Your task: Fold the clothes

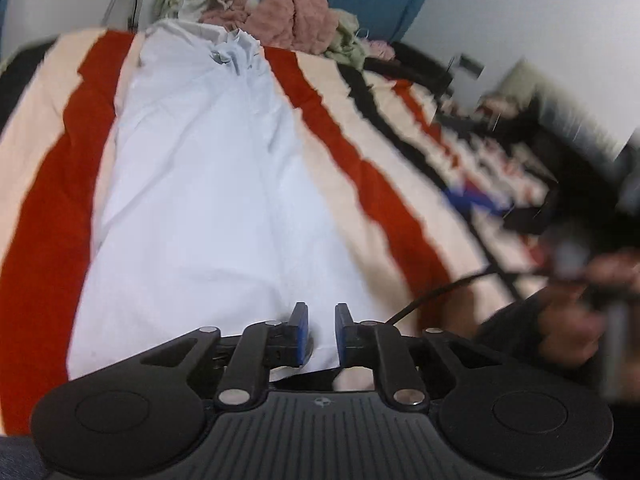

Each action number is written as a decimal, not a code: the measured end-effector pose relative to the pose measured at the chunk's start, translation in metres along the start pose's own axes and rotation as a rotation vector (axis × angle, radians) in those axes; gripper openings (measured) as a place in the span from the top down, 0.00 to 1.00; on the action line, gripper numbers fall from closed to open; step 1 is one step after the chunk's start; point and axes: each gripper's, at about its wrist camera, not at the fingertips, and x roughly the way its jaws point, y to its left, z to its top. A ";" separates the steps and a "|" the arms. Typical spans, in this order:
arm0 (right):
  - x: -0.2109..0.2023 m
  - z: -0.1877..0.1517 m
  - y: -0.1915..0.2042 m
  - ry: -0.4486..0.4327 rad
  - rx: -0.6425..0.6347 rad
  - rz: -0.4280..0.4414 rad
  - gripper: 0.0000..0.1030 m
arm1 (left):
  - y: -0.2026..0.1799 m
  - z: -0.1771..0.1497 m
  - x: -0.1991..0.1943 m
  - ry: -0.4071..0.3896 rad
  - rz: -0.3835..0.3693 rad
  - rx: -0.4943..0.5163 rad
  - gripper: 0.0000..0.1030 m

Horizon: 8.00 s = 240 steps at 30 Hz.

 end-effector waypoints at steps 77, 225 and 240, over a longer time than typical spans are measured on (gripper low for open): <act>-0.042 -0.031 0.015 0.031 0.223 0.186 0.94 | 0.102 0.021 -0.083 -0.274 -0.217 -0.653 0.96; 0.139 -0.007 -0.012 0.048 0.189 -0.178 0.87 | 0.175 0.086 0.073 -0.316 -0.076 -0.841 0.94; 0.133 -0.006 0.004 -0.003 0.071 -0.216 0.87 | 0.176 0.085 0.076 -0.314 -0.082 -0.868 0.94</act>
